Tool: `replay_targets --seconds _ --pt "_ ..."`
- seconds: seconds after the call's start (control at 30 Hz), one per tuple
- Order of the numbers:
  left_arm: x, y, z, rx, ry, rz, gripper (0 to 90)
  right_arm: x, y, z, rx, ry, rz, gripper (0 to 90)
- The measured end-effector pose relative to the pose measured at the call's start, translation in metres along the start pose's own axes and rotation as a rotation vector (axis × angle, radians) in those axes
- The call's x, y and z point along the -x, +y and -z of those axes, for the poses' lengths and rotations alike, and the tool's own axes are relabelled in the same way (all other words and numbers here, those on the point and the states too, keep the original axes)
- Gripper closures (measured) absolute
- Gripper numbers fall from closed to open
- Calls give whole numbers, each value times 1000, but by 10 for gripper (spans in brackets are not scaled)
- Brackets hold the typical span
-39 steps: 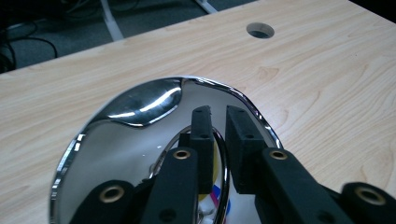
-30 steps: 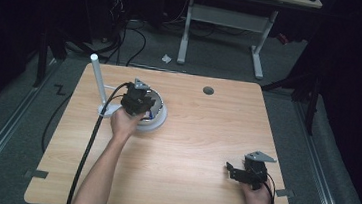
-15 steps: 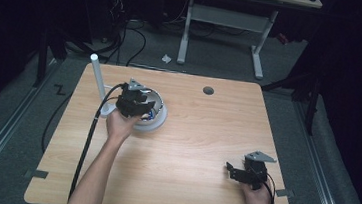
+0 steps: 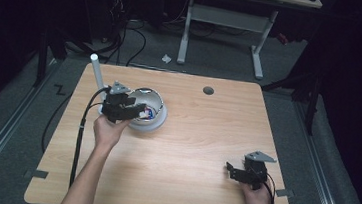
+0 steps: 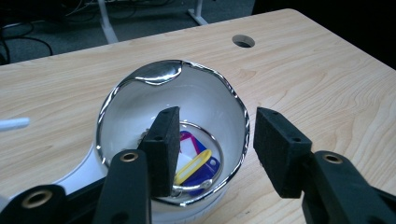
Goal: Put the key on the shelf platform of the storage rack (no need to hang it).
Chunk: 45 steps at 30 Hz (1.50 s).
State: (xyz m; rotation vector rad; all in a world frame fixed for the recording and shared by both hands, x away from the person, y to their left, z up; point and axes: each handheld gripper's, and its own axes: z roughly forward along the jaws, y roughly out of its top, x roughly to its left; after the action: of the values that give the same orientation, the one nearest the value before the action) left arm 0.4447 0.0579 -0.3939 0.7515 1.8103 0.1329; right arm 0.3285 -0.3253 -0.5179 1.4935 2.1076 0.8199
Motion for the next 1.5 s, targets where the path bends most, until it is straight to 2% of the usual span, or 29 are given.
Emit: replay_targets --seconds 0.1,0.23,0.27,0.33,0.4,0.43,0.47,0.5,0.63,0.67,0.83,0.87,1.0,1.07,1.1,1.23,1.3,1.4,1.47,1.5 --pt "-2 5 7 -11 -2 33 499 0 0 0 -1 1 0 193" --pt "-6 10 14 -4 0 47 496 0 0 0 0 0 -1 193" --pt "-6 11 15 -1 8 62 496 0 0 0 0 0 -2 193" --pt "-8 12 18 4 6 56 496 0 0 0 0 0 0 193" --pt "-8 14 21 4 7 74 496 0 0 0 0 0 -2 193" --pt "-9 15 23 7 -3 54 496 0 0 0 -1 0 -1 193" --pt "-8 15 24 11 5 69 496 0 0 0 0 0 -2 193" --pt "-9 16 26 14 -1 63 496 0 0 0 0 0 -2 193" --pt "-11 20 32 29 -1 78 490 0 0 0 0 0 -2 193" --pt "-13 21 33 30 -7 68 488 0 0 0 0 0 -2 193" --pt "-14 24 40 37 -5 82 482 0 0 0 0 -1 -2 193" --pt "-15 25 42 39 -13 72 480 0 0 0 0 -1 -3 193" --pt "-17 26 48 45 -18 73 476 0 0 0 0 -2 -2 193" --pt "-18 27 50 47 -10 84 475 0 0 0 0 -2 -3 193" --pt "-19 27 51 49 -16 70 474 0 0 0 0 -2 -3 193" --pt "-22 29 57 58 -26 57 472 0 0 0 0 -2 -3 193" --pt "-22 29 60 59 -21 72 472 0 0 0 -1 -2 -3 193" --pt "-26 29 63 59 -27 60 470 0 0 0 0 -2 -3 193" --pt "-27 30 65 62 -20 71 470 0 0 0 -1 -2 -3 193" --pt "-28 30 65 65 -23 56 470 0 0 0 -1 -3 -3 193"
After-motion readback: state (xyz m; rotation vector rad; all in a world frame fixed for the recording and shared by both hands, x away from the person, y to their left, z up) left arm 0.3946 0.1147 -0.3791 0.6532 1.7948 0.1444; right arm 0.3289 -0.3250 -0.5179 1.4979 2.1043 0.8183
